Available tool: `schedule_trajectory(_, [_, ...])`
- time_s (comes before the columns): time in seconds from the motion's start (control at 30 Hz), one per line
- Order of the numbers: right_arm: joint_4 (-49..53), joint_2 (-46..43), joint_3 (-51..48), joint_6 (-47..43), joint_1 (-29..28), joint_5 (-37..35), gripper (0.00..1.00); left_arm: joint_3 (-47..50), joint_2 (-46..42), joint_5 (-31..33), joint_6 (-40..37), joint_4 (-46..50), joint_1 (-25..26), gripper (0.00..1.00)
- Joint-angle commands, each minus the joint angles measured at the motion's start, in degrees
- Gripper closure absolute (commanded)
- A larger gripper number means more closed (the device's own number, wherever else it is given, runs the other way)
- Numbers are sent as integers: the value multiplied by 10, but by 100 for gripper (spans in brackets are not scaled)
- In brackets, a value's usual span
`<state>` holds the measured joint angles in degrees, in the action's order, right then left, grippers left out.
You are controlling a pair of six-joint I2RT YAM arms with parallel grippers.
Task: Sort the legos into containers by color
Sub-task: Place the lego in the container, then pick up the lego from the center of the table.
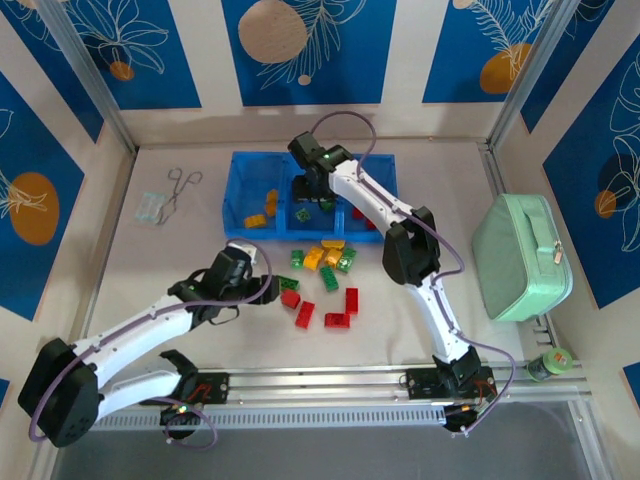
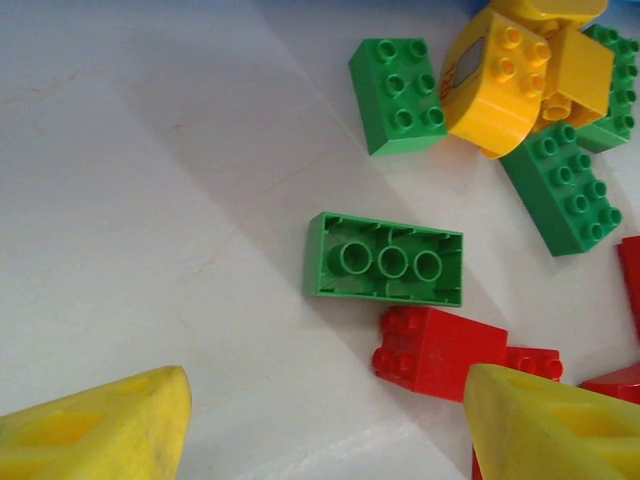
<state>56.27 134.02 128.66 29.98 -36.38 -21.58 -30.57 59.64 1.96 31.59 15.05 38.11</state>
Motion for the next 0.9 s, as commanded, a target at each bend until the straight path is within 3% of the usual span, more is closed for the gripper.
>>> schedule_trajectory(0.0, [-34, -96, -77, 5, -13, -12, 35, -10, 15, -7, -7, -24, 10, 27])
schedule_trajectory(0.4, [-161, -345, -381, 46, -23, -3, 32, -76, 144, 14, -28, -17, 51, 21])
schedule_trajectory(0.87, [-205, -471, -546, 90, -20, -7, 31, -162, 279, 74, -41, 49, 72, 18])
